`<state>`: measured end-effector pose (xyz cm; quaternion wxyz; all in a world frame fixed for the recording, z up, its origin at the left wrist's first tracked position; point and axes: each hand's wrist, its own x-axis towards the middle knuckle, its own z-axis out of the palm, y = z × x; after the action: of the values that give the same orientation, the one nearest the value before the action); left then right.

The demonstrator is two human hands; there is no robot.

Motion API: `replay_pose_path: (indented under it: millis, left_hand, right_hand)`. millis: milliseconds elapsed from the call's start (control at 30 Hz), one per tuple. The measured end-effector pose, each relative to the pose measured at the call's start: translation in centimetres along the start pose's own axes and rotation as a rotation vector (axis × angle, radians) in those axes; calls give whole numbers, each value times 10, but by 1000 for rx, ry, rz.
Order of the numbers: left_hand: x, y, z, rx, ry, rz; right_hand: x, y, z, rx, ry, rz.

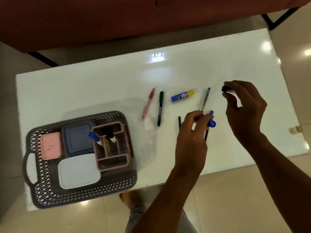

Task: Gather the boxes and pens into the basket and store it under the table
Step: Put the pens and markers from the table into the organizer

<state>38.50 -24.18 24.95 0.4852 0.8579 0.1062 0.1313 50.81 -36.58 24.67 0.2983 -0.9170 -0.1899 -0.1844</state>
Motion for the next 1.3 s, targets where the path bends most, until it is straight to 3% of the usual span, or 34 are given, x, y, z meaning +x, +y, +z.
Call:
replay_pose_path:
  millis: [300,533,833,1300]
  left_hand:
    - [-32,-23,-139,177,357,-49]
    - [-48,-44,-216,112,591,-133]
    - [-58,-77,-240,48,592,-237]
    - [-63,-113,-226,75,450,-320]
  right_hand:
    - [-32,-157,22,240,104,24]
    - [-64,-246,42,479,74,126]
    - [-97,-282,68,521,-43,152]
    - [-128,-288,98,489,-140,244]
